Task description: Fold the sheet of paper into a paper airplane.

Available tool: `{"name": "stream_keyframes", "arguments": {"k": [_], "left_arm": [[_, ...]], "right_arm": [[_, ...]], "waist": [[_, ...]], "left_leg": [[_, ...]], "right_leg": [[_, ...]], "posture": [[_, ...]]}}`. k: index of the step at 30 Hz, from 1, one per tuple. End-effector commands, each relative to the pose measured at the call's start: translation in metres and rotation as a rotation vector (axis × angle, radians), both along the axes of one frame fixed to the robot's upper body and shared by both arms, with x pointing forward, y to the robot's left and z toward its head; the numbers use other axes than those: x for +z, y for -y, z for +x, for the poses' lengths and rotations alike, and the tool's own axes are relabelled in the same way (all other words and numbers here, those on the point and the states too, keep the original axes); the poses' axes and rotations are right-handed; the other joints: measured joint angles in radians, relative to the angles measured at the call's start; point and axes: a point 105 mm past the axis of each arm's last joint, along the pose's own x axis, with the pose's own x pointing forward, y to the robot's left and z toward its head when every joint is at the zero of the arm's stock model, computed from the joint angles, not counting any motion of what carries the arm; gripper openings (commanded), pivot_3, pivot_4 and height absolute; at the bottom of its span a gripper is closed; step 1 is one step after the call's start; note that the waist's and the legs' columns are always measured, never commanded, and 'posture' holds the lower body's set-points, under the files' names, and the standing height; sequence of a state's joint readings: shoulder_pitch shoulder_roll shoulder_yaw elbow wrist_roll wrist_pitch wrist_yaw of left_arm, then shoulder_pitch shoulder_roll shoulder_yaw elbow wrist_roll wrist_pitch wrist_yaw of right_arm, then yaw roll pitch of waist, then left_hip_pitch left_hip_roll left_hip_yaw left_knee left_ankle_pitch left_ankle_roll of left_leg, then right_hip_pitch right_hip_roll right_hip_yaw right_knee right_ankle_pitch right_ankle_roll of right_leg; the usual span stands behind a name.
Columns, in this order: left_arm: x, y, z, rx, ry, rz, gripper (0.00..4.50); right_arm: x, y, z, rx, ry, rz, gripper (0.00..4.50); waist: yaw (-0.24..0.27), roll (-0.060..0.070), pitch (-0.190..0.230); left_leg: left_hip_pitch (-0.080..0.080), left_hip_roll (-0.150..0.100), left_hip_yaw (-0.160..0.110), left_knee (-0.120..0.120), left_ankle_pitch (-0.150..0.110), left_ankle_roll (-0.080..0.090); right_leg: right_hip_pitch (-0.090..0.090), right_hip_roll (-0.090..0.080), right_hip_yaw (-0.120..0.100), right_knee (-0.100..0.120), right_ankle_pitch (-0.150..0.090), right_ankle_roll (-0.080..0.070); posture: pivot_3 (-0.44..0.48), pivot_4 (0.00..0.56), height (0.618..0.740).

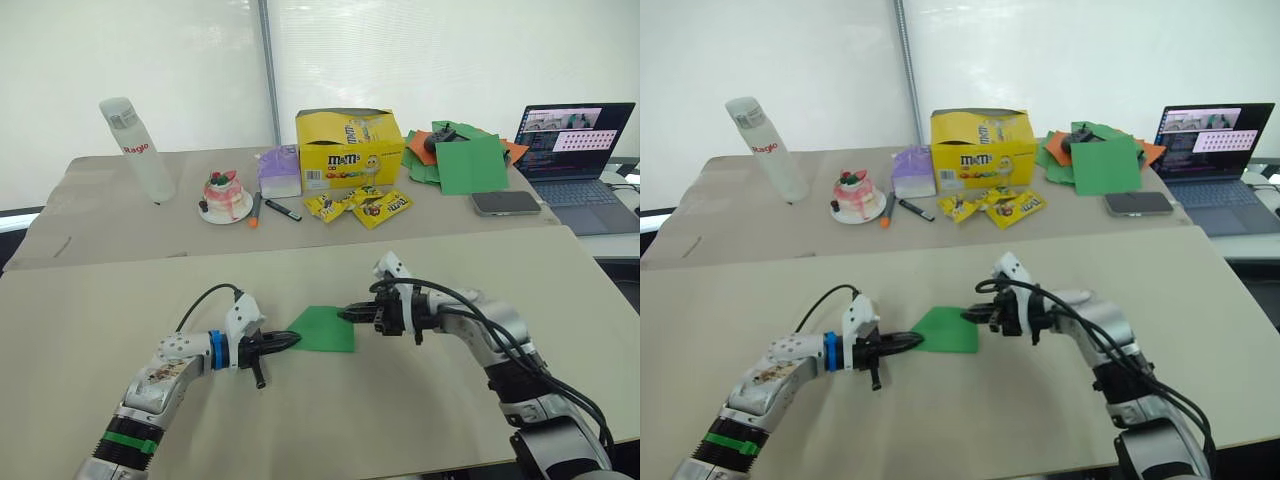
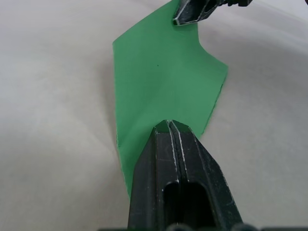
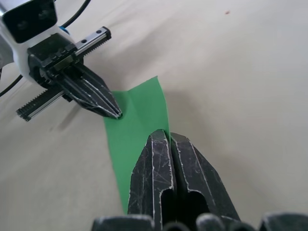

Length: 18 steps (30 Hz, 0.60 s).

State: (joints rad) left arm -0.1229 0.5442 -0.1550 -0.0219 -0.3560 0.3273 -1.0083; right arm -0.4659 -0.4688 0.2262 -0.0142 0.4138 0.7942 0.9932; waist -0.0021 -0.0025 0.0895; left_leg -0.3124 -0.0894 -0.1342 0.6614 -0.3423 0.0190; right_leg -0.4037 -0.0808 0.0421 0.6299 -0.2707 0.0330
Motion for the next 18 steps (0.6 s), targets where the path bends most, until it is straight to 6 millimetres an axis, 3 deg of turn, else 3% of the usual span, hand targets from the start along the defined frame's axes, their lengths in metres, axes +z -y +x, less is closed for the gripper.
{"name": "stream_keyframes", "arguments": {"k": [1,3,6,10,18], "left_arm": [[-0.017,-0.007,-0.003,0.031,-0.063,0.052,0.0],[-0.017,-0.006,-0.004,0.029,-0.063,0.053,0.0],[-0.02,-0.004,-0.007,0.025,-0.071,0.051,0.0],[-0.021,-0.004,-0.009,0.024,-0.079,0.049,0.0],[-0.019,-0.008,-0.007,0.023,-0.082,0.055,0.0]], "right_arm": [[0.013,-0.007,-0.007,0.06,0.107,0.024,0.02],[0.014,-0.01,-0.01,0.075,0.136,0.033,0.02],[0.012,-0.01,-0.011,0.131,0.359,-0.063,0.02],[0.002,-0.007,-0.025,0.25,0.509,-0.155,0.02],[-0.025,-0.002,-0.041,0.38,0.659,-0.263,0.02]], "waist": [[0.0,0.0,0.0],[0.0,0.0,0.0],[-0.001,0.0,0.0],[0.002,0.0,0.0],[0.004,0.0,0.0]], "left_leg": [[0.0,0.0,0.0,0.0,0.0,0.0],[0.0,0.0,0.0,0.0,0.0,0.0],[0.0,0.0,0.0,0.0,0.0,0.0],[0.001,0.0,0.0,0.0,0.0,0.0],[0.001,0.0,0.001,0.0,0.0,0.0]], "right_leg": [[0.0,0.0,0.0,0.0,0.0,0.0],[0.0,0.0,0.0,0.0,0.0,0.0],[0.0,0.0,0.0,0.0,0.0,0.0],[0.0,0.001,0.0,0.0,0.0,0.0],[0.0,0.002,0.0,0.0,0.0,0.0]], "posture": [[0.0,0.15,0.74],[0.0,0.15,0.74],[0.0,0.15,0.74],[0.0,0.15,0.74],[0.0,0.15,0.74]]}}
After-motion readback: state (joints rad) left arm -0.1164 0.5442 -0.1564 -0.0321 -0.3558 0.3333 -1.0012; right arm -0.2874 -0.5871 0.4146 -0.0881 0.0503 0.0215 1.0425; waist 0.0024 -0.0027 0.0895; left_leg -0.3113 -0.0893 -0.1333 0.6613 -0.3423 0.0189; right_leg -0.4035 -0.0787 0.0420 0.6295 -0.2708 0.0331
